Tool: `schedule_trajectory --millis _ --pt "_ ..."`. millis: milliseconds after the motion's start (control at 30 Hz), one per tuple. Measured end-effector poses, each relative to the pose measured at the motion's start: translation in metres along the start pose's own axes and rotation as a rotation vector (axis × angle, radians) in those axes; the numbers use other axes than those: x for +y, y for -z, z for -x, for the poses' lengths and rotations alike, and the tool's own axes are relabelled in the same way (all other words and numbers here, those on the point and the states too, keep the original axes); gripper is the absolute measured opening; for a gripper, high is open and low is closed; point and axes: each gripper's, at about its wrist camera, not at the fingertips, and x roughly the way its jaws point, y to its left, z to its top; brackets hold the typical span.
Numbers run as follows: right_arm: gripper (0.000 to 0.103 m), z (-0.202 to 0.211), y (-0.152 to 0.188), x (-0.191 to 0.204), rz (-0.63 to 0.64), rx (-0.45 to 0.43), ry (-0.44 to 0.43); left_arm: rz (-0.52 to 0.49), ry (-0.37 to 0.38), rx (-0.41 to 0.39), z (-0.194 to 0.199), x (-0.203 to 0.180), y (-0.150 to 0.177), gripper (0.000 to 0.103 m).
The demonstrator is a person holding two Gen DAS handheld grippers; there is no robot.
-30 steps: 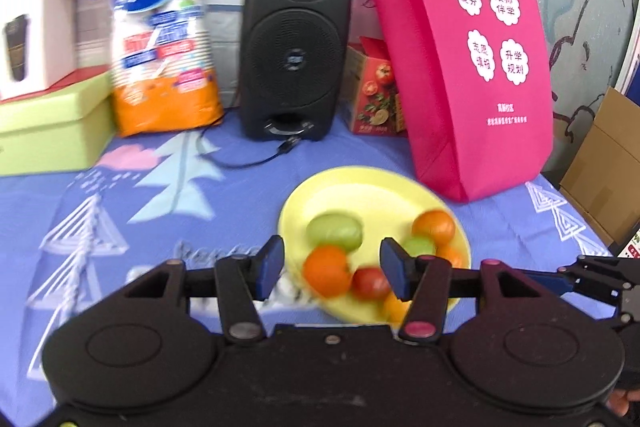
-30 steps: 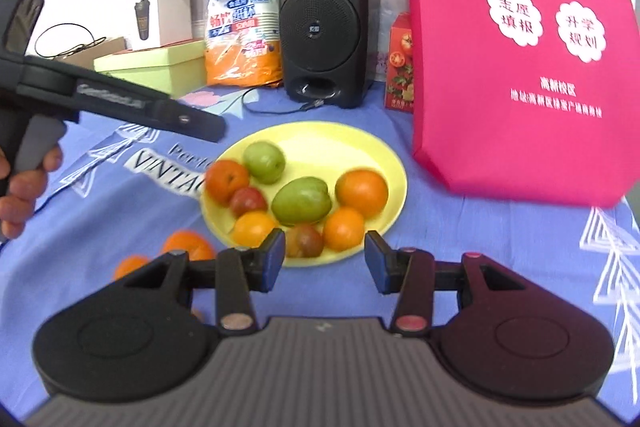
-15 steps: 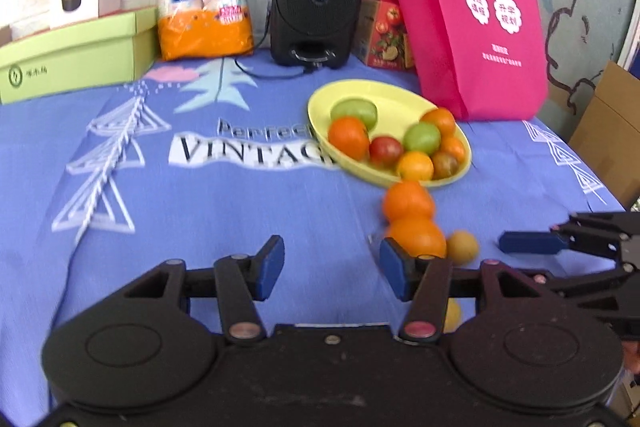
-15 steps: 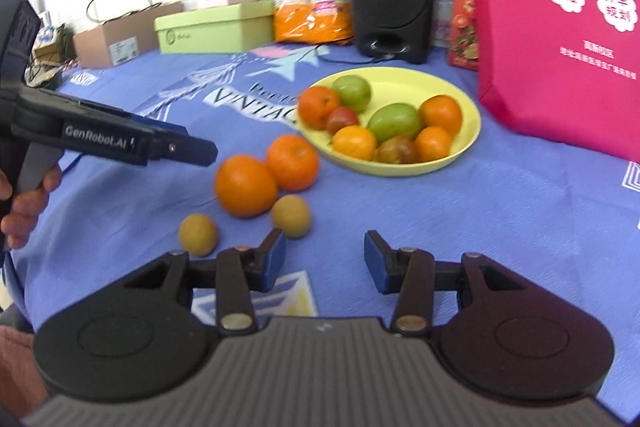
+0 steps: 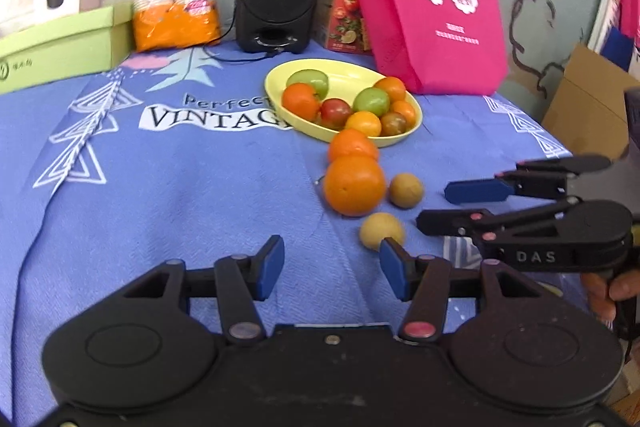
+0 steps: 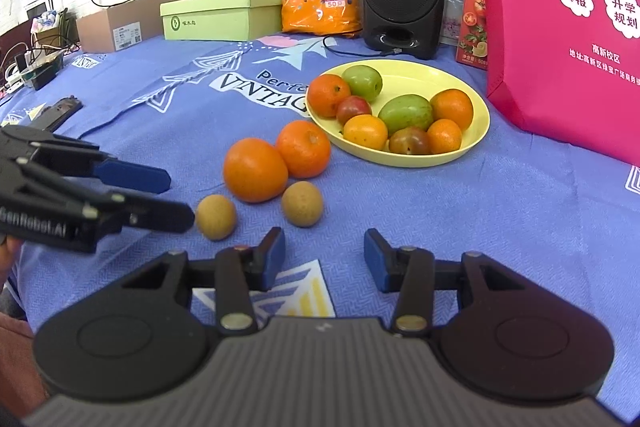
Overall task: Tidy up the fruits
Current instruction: 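Grasp a small brown fruit with the left tool while the right tool grasps another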
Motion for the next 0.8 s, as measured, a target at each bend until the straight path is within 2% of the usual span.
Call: schedule_trajectory --millis 100,333,600,700,767,800 --pt "0.043 0.0 -0.001 0.002 0.019 0.003 0.005 -0.042 0.035 0.002 -0.002 -0.01 -0.001 0.054" --pt "0.043 -0.004 -0.011 0.001 0.04 0.011 -0.013 -0.096 0.019 0.017 -0.019 -0.027 -0.001 0.054" --pt "0.043 -0.019 -0.02 -0.002 0.026 0.032 -0.048 -0.125 0.018 0.021 -0.027 -0.026 -0.004 0.052" --pt "0.043 -0.026 -0.023 -0.001 0.037 0.039 -0.053 -0.141 0.024 0.019 -0.027 -0.025 -0.005 0.043" --pt "0.043 -0.029 -0.024 0.0 0.045 0.042 -0.06 -0.143 0.04 0.02 -0.026 -0.023 -0.005 0.028" --pt "0.039 -0.029 -0.024 0.0 0.05 0.045 -0.067 -0.141 0.053 0.021 -0.026 -0.022 -0.005 0.027"
